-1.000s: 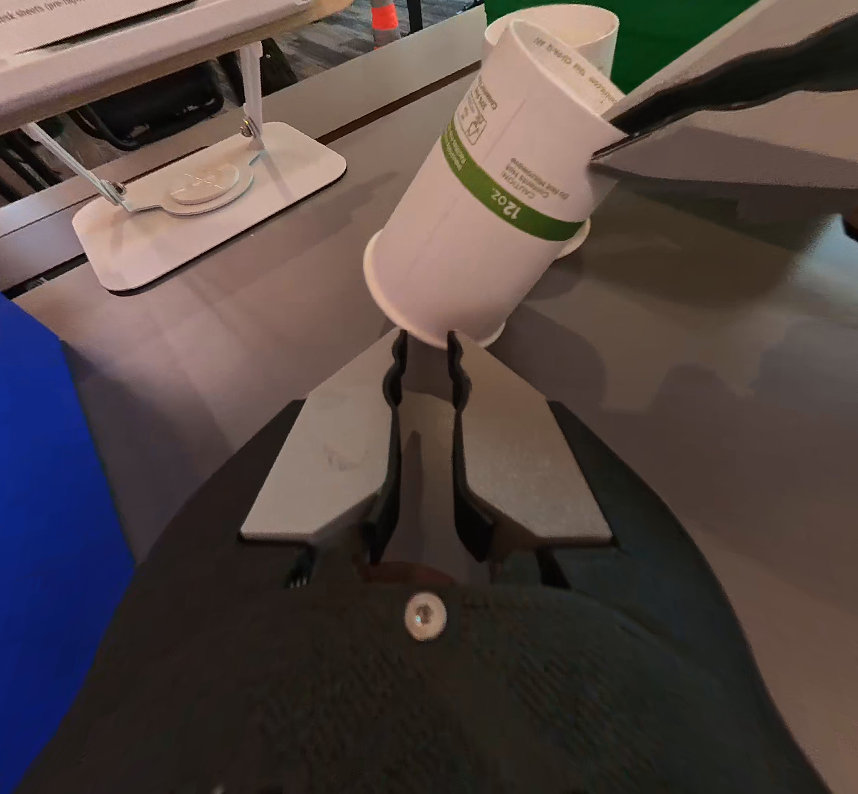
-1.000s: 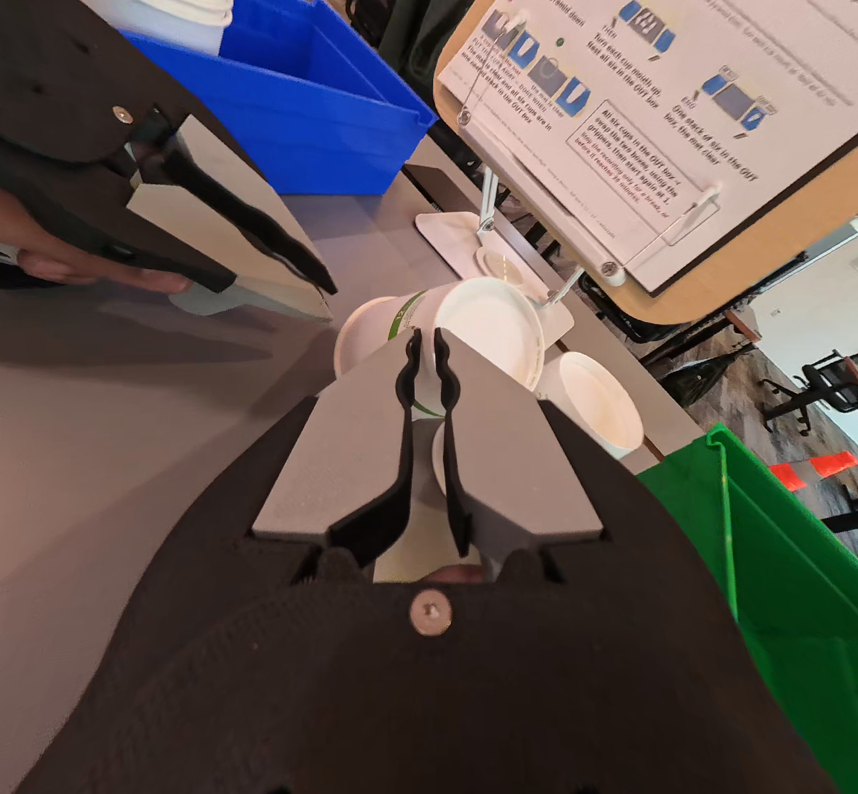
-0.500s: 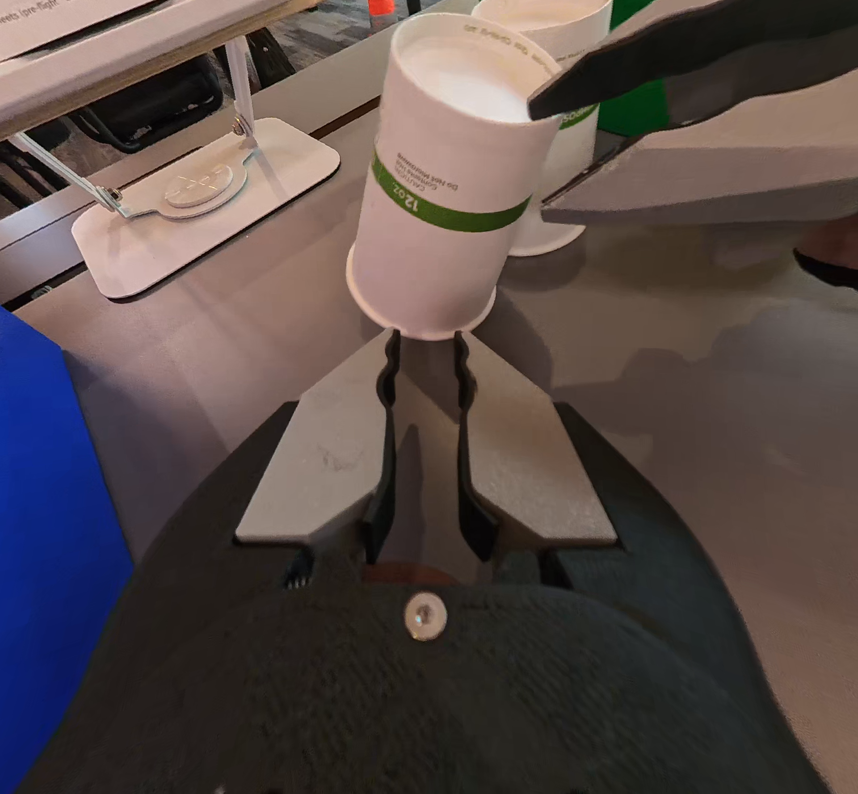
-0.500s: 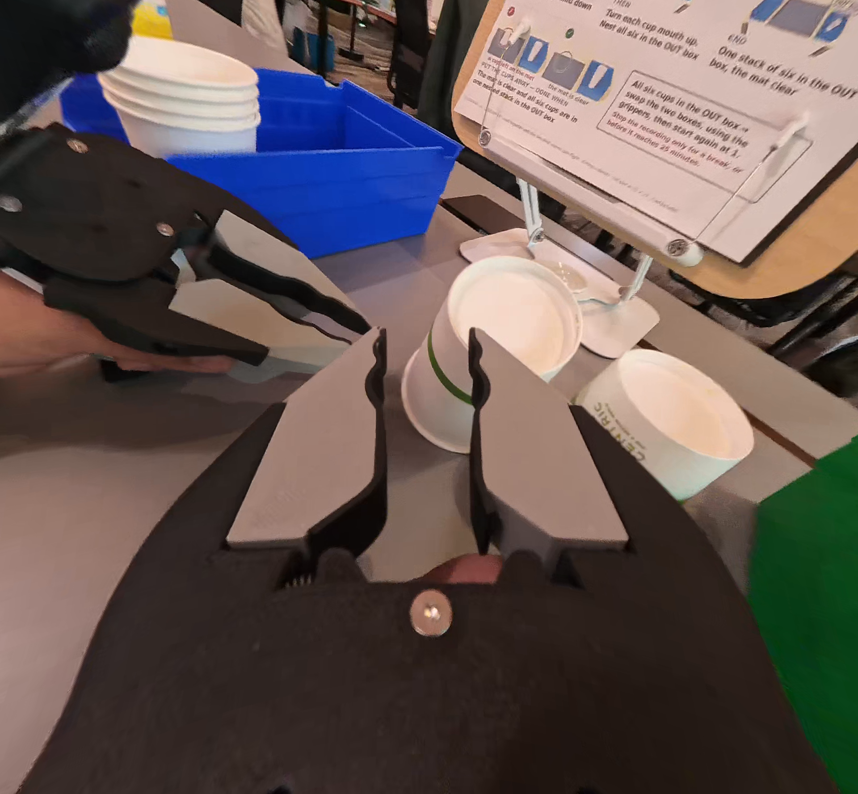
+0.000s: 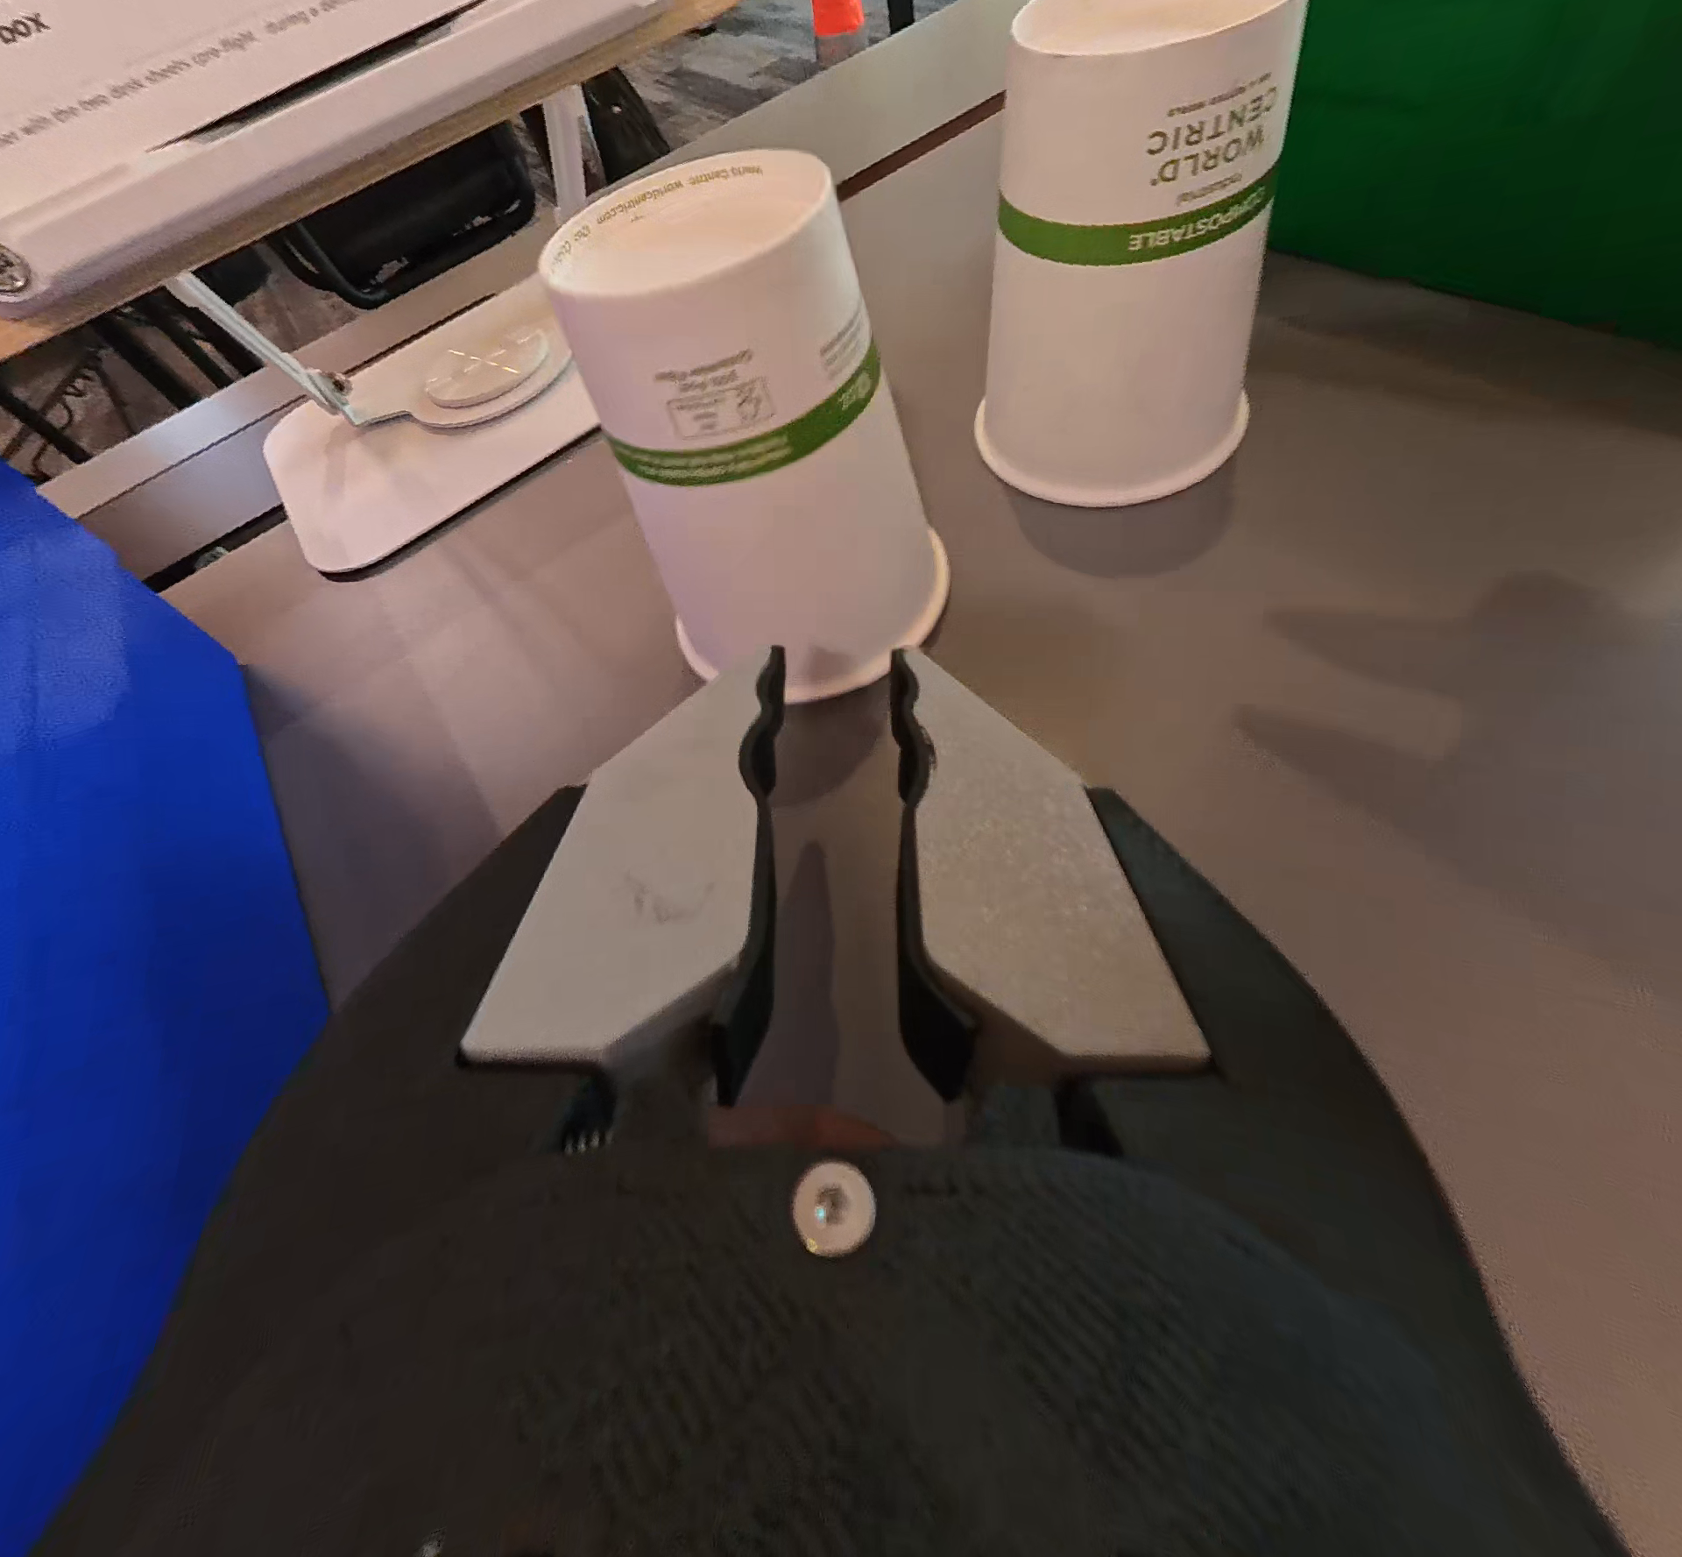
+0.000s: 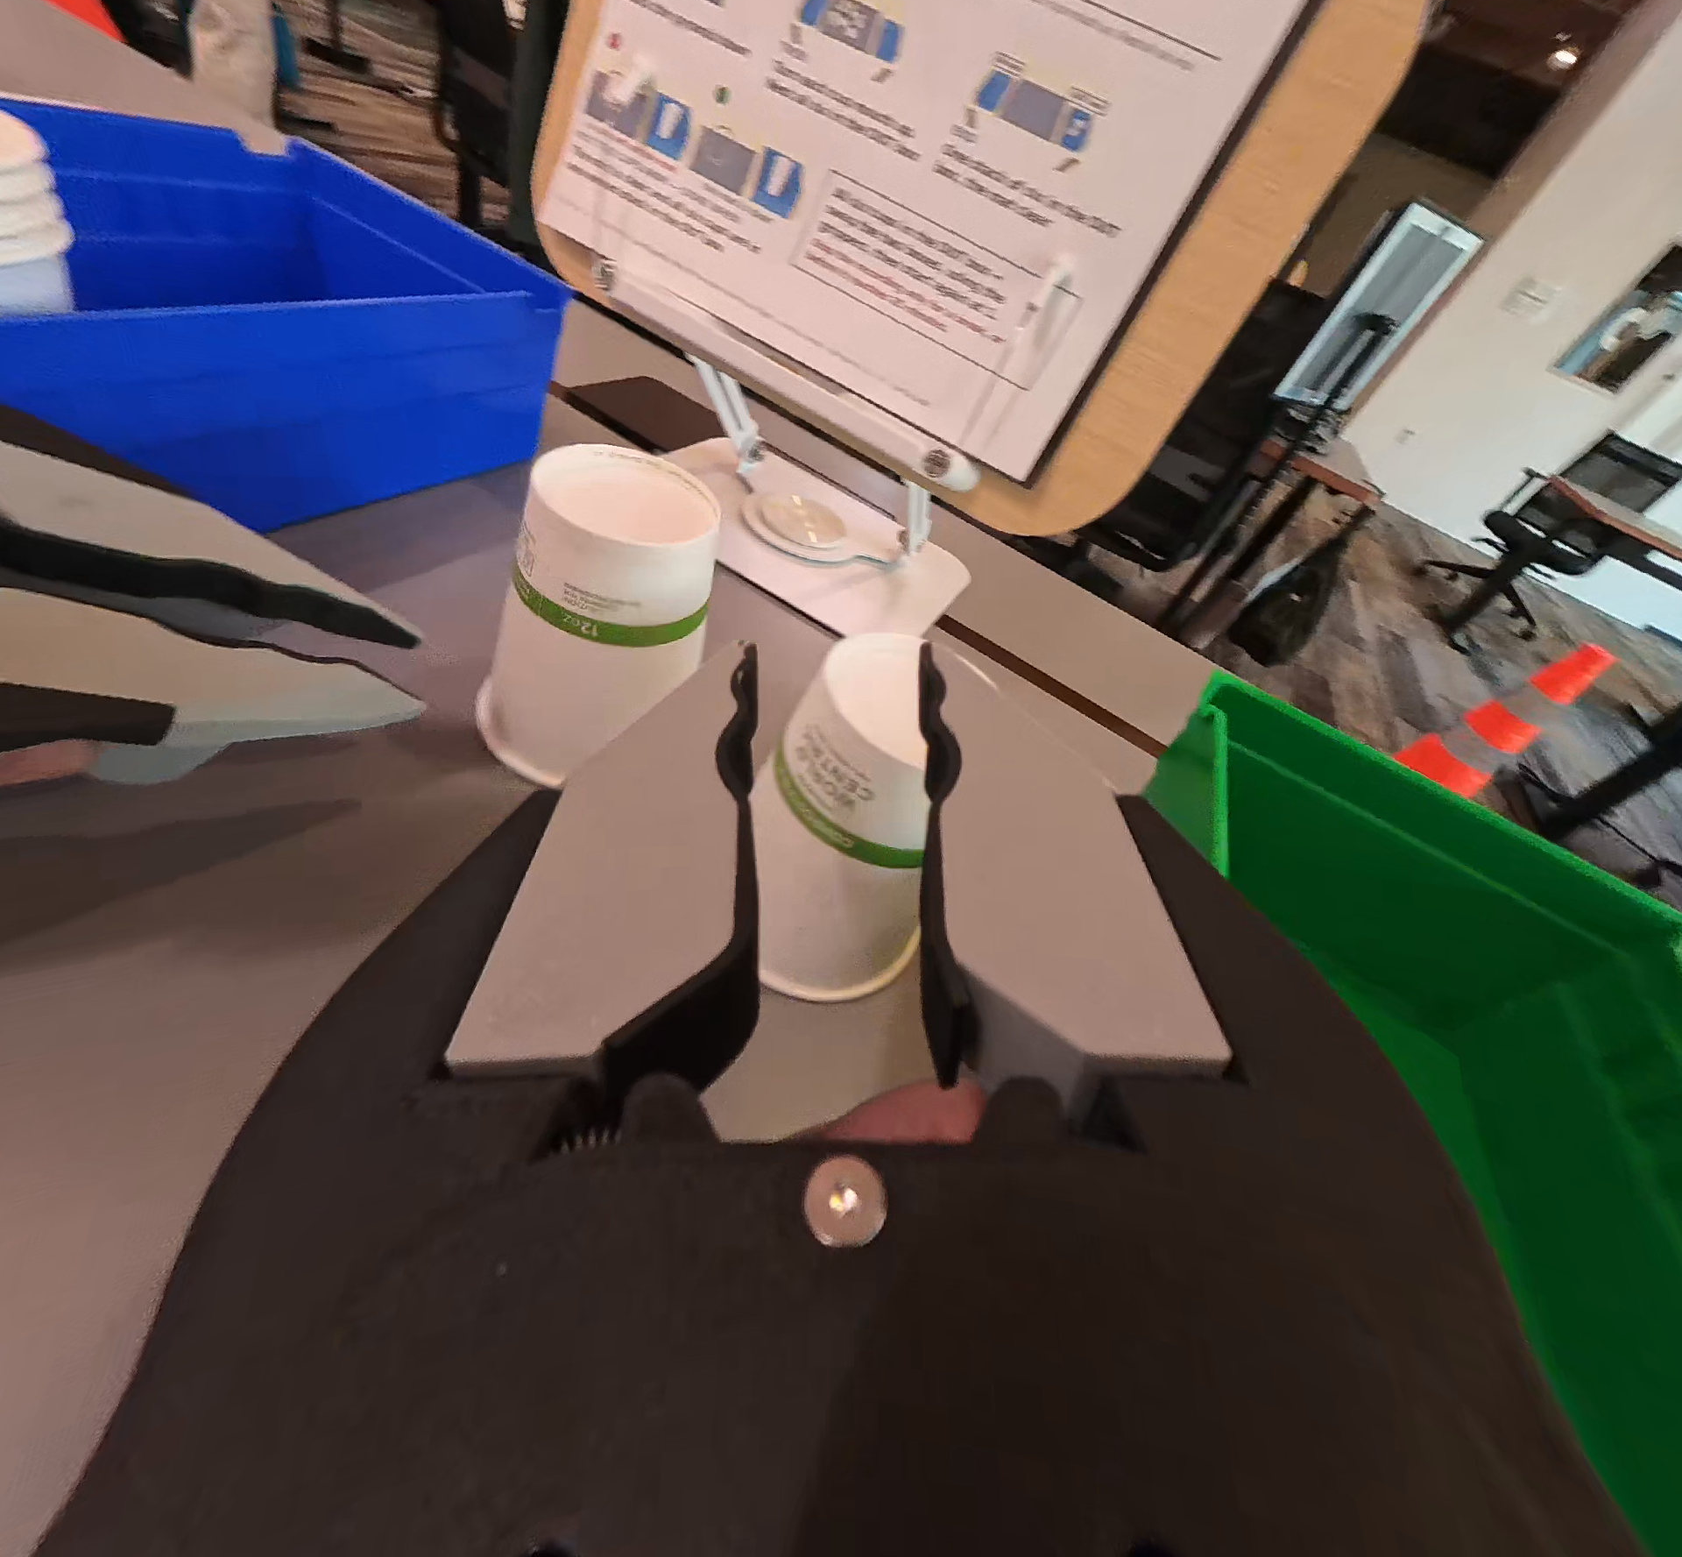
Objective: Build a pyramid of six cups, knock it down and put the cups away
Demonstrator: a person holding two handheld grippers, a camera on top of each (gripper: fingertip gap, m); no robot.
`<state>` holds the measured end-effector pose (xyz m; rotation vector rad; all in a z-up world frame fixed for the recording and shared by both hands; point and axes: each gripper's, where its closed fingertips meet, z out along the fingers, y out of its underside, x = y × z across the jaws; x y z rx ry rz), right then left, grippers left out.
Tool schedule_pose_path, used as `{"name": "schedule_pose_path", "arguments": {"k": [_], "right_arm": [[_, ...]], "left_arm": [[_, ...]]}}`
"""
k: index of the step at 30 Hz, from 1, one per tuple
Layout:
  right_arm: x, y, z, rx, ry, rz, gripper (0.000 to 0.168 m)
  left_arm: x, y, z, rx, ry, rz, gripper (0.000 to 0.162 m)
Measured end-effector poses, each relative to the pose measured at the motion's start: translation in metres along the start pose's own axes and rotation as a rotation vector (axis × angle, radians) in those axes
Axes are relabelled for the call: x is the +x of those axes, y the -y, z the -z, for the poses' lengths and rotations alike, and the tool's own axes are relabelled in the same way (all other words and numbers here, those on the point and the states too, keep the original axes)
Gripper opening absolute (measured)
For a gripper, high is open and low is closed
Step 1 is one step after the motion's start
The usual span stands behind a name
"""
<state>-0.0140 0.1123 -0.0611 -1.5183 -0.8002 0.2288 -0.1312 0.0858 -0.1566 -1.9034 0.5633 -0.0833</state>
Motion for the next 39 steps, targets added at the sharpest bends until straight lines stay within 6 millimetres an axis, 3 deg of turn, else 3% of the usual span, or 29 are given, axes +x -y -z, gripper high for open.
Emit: {"name": "schedule_pose_path", "arguments": {"k": [4, 7, 11, 16, 24, 29, 34, 39], "right_arm": [[0.024, -0.006, 0.001, -0.025, -0.086, -0.04, 0.024], [0.04, -0.011, 0.001, -0.042, -0.158, -0.06, 0.0], [0.057, -0.026, -0.003, -0.104, -0.244, -0.148, 0.0], [0.068, -0.05, -0.007, -0.222, -0.348, -0.158, 0.0], [0.067, -0.094, -0.024, -0.404, -0.387, -0.178, 0.0], [0.068, -0.12, -0.037, -0.48, -0.392, -0.161, 0.0], [0.05, -0.133, -0.051, -0.488, -0.265, -0.24, 0.0], [0.043, -0.125, -0.052, -0.446, -0.228, -0.242, 0.0]], "left_arm": [[-0.008, -0.002, -0.001, -0.01, 0.042, 0.005, 0.02], [-0.017, -0.003, -0.003, -0.018, 0.074, 0.032, 0.019], [-0.034, 0.0, -0.013, -0.008, 0.105, 0.138, 0.0], [-0.053, -0.002, -0.033, -0.049, 0.124, 0.26, 0.0], [-0.06, 0.005, -0.059, -0.072, 0.157, 0.248, 0.0], [-0.06, 0.008, -0.057, -0.056, 0.181, 0.23, 0.0], [-0.052, 0.008, -0.056, -0.053, 0.134, 0.244, 0.0], [-0.038, 0.009, -0.057, -0.064, 0.1, 0.187, 0.0]]}}
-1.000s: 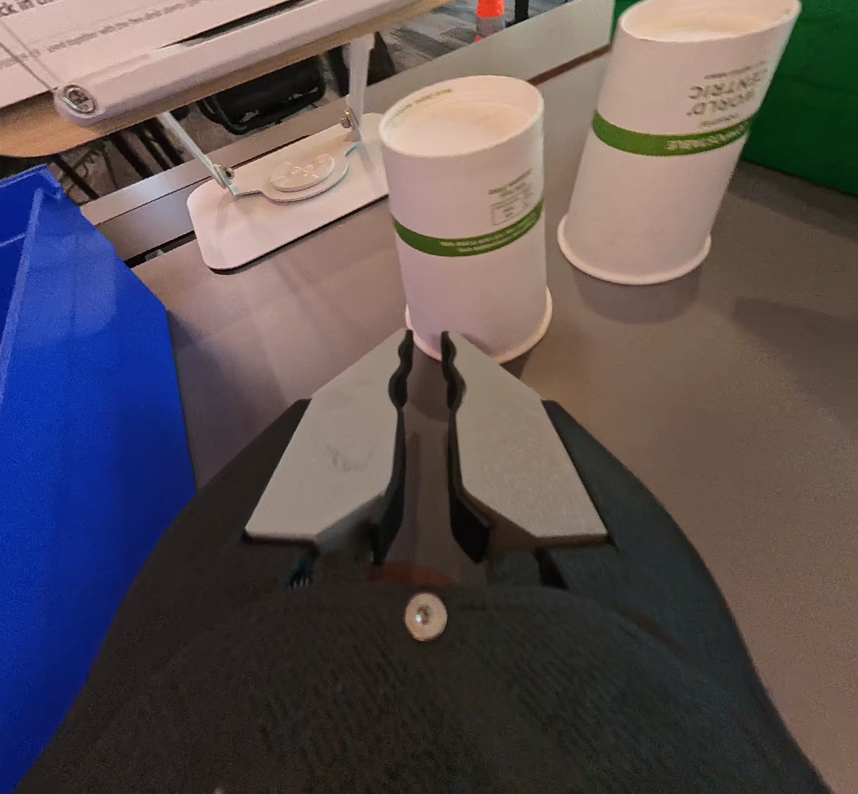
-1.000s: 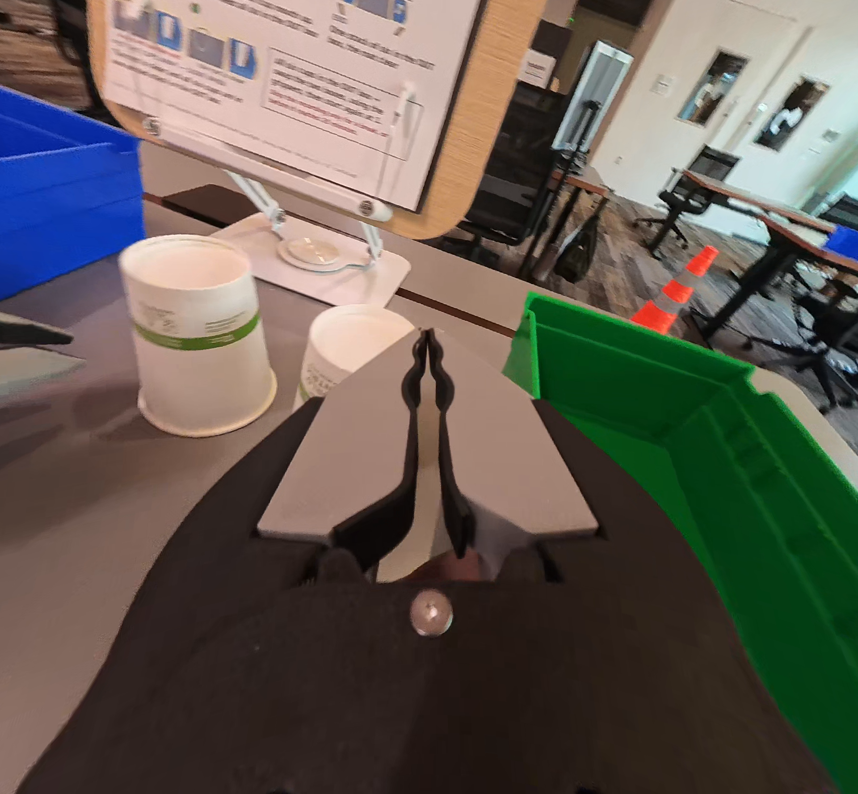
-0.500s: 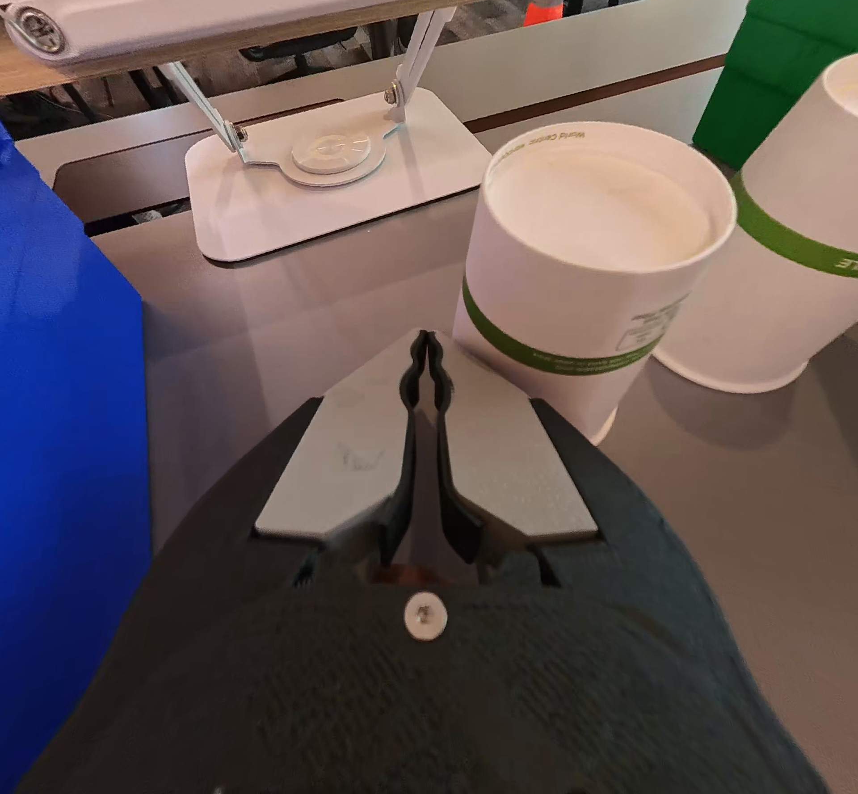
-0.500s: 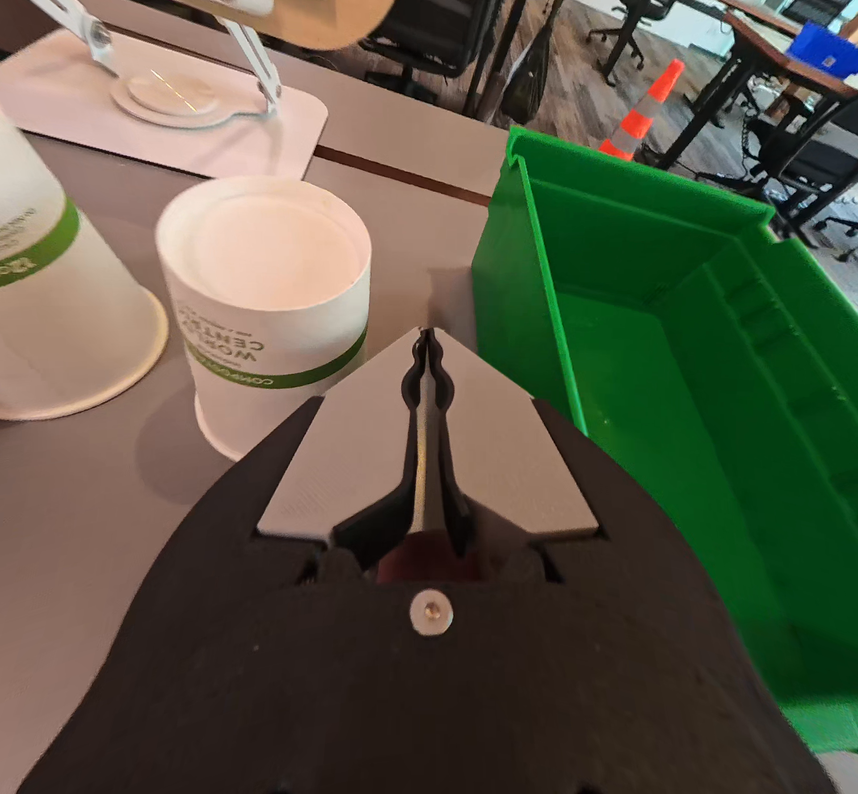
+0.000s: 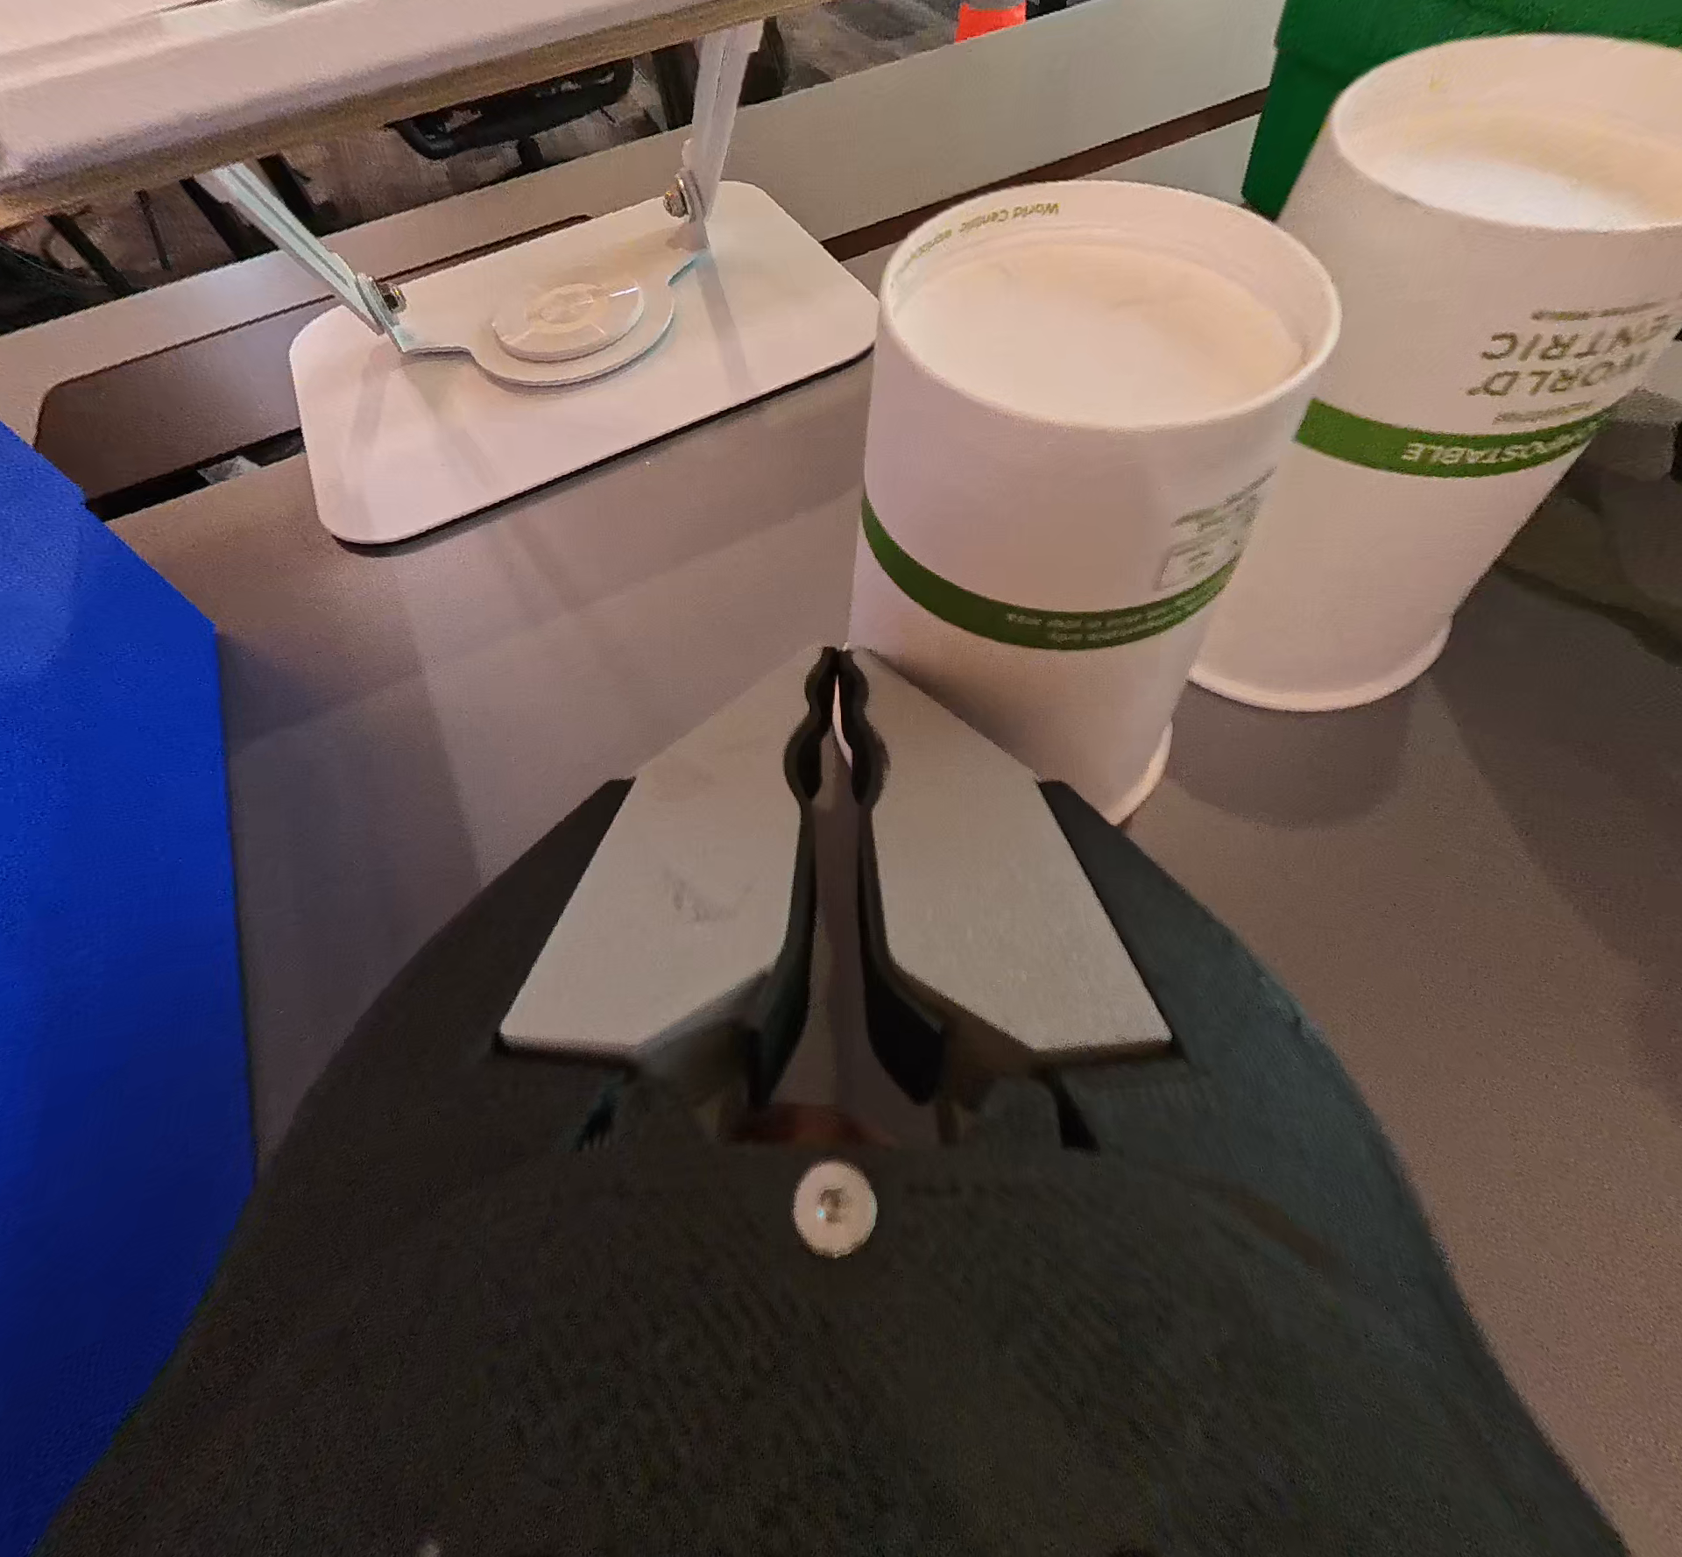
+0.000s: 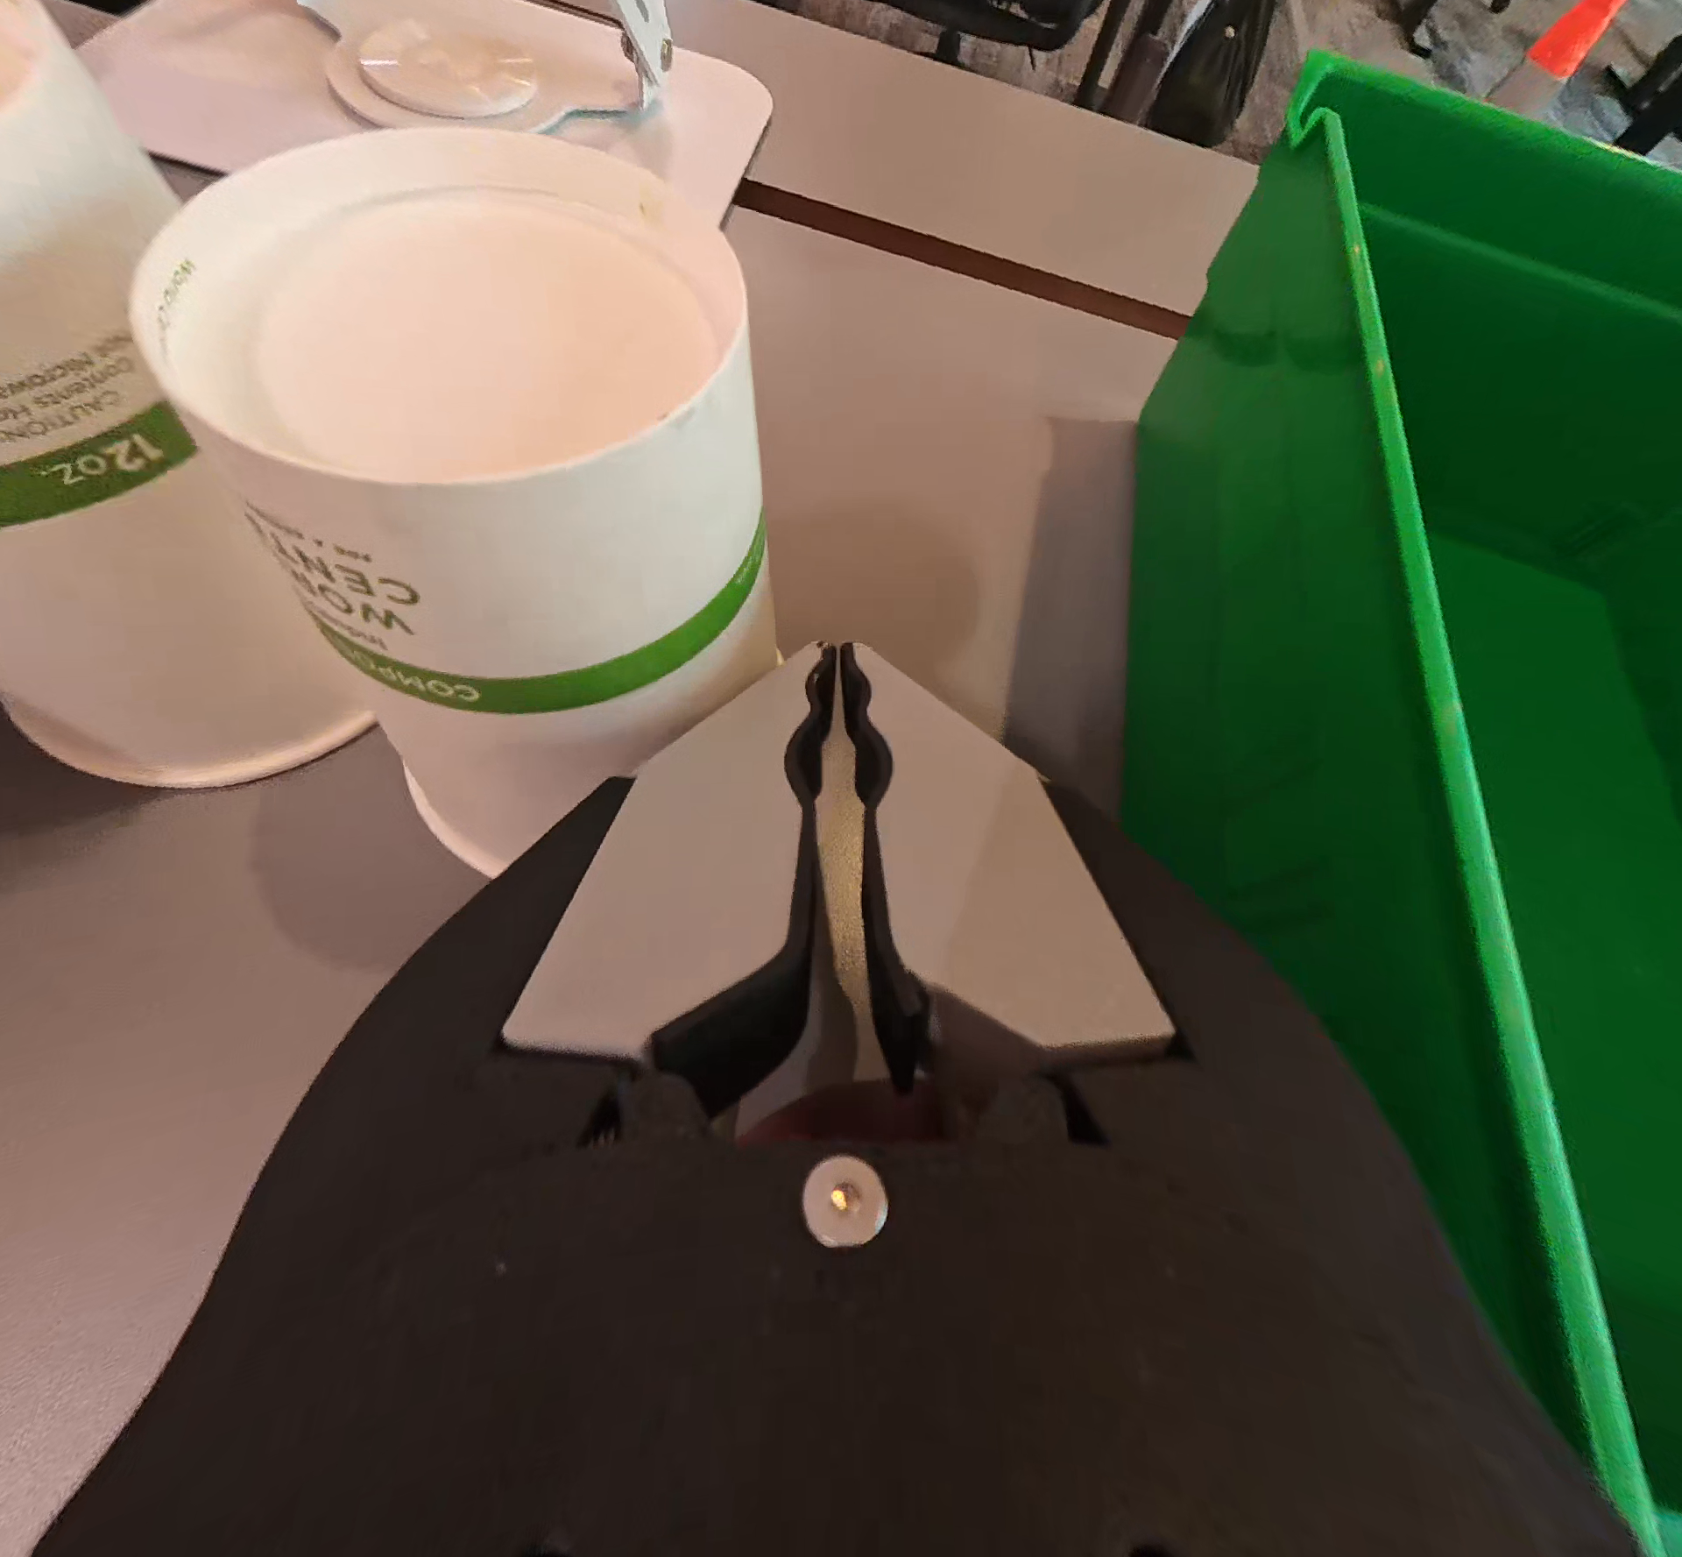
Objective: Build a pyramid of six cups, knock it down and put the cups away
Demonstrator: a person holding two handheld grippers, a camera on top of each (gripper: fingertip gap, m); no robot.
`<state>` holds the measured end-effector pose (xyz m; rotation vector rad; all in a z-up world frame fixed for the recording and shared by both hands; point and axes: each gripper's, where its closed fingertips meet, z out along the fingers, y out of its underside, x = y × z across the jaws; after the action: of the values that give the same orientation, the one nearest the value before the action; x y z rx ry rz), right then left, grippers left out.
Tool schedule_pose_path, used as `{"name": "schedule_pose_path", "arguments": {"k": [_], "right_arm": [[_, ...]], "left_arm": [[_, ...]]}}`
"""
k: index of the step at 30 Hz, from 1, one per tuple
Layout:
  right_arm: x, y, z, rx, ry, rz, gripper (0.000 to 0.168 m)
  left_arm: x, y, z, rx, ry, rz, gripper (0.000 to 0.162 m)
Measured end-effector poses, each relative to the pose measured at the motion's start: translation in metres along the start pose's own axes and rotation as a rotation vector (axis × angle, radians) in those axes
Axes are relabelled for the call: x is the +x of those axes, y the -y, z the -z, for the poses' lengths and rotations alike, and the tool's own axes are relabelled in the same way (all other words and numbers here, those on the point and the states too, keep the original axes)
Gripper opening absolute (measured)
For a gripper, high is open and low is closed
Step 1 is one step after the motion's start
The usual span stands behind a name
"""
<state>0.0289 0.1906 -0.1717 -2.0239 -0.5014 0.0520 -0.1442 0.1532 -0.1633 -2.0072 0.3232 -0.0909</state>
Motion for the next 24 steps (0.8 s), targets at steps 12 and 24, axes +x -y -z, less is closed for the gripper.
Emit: {"name": "schedule_pose_path", "arguments": {"k": [12, 24], "right_arm": [[-0.004, -0.006, 0.013, -0.022, 0.022, 0.056, 0.006], [-0.032, 0.043, 0.08, 0.229, 0.345, 0.057, 0.023]], "left_arm": [[0.002, -0.007, 0.005, -0.025, -0.063, 0.025, 0.0], [-0.004, -0.004, 0.022, 0.025, -0.139, 0.012, 0.017]]}}
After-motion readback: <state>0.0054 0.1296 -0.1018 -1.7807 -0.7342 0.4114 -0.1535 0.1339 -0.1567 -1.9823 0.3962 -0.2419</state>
